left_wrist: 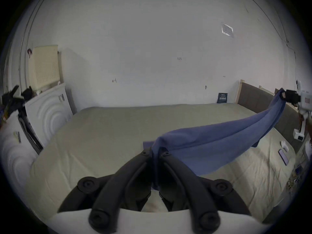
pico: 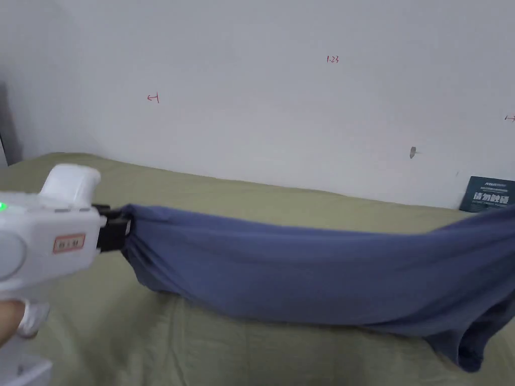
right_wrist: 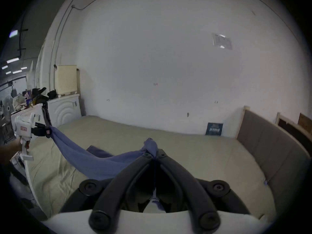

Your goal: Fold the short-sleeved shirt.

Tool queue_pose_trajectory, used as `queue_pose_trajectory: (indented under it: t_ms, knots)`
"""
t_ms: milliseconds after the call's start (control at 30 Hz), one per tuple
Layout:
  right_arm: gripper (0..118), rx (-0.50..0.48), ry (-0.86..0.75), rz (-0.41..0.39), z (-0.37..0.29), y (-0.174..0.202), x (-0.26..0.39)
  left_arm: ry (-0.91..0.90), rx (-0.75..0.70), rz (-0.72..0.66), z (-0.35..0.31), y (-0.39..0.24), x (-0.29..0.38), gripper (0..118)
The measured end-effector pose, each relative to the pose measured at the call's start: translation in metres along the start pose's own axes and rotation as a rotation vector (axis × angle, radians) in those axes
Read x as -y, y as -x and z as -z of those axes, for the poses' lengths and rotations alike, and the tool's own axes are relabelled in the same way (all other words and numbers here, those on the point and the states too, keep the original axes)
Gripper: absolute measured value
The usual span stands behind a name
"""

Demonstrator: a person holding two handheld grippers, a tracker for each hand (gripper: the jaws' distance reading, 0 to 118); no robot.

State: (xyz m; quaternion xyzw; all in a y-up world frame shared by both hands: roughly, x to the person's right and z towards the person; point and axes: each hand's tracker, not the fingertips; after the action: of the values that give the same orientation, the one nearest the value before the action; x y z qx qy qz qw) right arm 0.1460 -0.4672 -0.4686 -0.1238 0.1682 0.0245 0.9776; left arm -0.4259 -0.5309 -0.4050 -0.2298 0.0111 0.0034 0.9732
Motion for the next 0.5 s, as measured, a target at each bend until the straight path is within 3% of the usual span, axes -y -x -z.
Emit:
queue_pose_trajectory:
  t_ms: [300, 433, 500]
  knots:
    - [0, -0.073, 0.072, 0.028, -0.076, 0.033, 0.101, 0.089, 0.025, -0.084, -0.058, 0.009, 0.107, 7]
    - [0, -0.091, 0.137, 0.130, -0.093, 0.041, 0.146, 0.156, 0.035, -0.146, -0.070, 0.016, 0.145, 7]
    - [0, -0.080, 0.174, 0.142, -0.099, 0.044, 0.167, 0.181, 0.030, -0.141, -0.075, 0.015, 0.163, 7]
